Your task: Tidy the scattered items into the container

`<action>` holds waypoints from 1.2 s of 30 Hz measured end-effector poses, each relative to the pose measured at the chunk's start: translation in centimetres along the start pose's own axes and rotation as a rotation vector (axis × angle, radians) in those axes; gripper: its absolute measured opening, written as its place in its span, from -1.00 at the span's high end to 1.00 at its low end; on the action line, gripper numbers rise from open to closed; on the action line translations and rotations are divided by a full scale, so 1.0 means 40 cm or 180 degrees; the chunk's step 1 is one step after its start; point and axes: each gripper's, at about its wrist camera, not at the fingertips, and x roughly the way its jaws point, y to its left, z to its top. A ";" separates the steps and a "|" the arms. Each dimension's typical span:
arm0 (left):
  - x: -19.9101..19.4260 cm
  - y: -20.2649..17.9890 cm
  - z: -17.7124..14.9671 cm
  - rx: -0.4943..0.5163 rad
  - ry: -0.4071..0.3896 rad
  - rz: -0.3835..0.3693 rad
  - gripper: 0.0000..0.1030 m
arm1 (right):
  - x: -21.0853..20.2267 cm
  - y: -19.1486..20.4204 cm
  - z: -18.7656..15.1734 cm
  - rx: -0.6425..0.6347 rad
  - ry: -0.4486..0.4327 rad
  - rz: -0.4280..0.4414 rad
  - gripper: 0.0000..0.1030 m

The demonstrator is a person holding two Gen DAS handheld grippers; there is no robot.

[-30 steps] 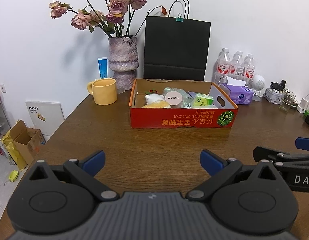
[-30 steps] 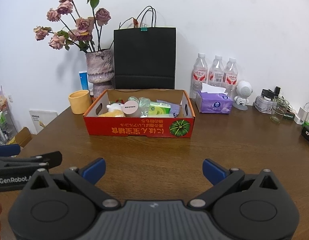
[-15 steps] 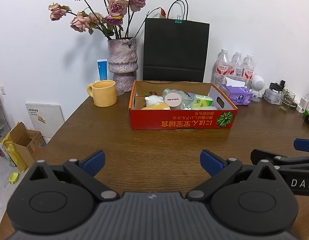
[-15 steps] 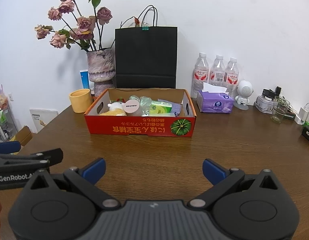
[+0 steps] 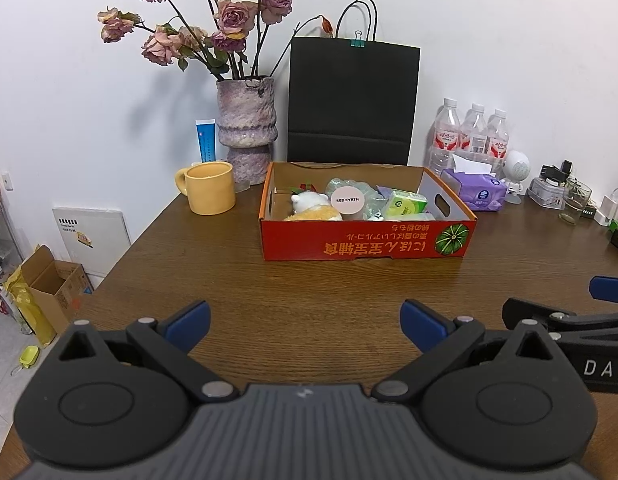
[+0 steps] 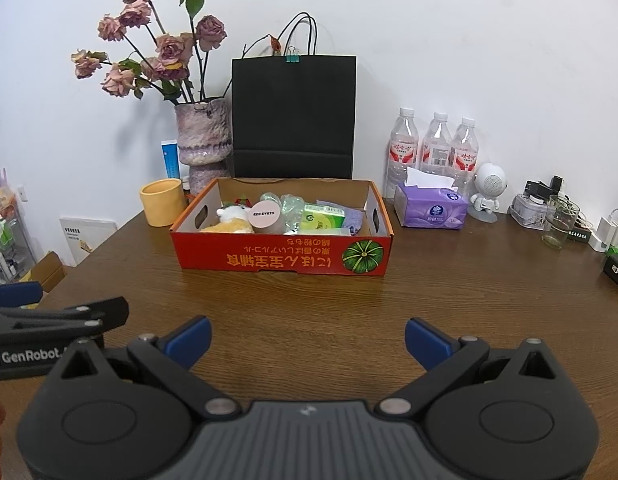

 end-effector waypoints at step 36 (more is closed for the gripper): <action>0.001 0.003 -0.001 0.0006 0.0008 -0.0002 -1.00 | -0.004 0.002 0.001 0.0000 -0.0003 -0.0010 -1.00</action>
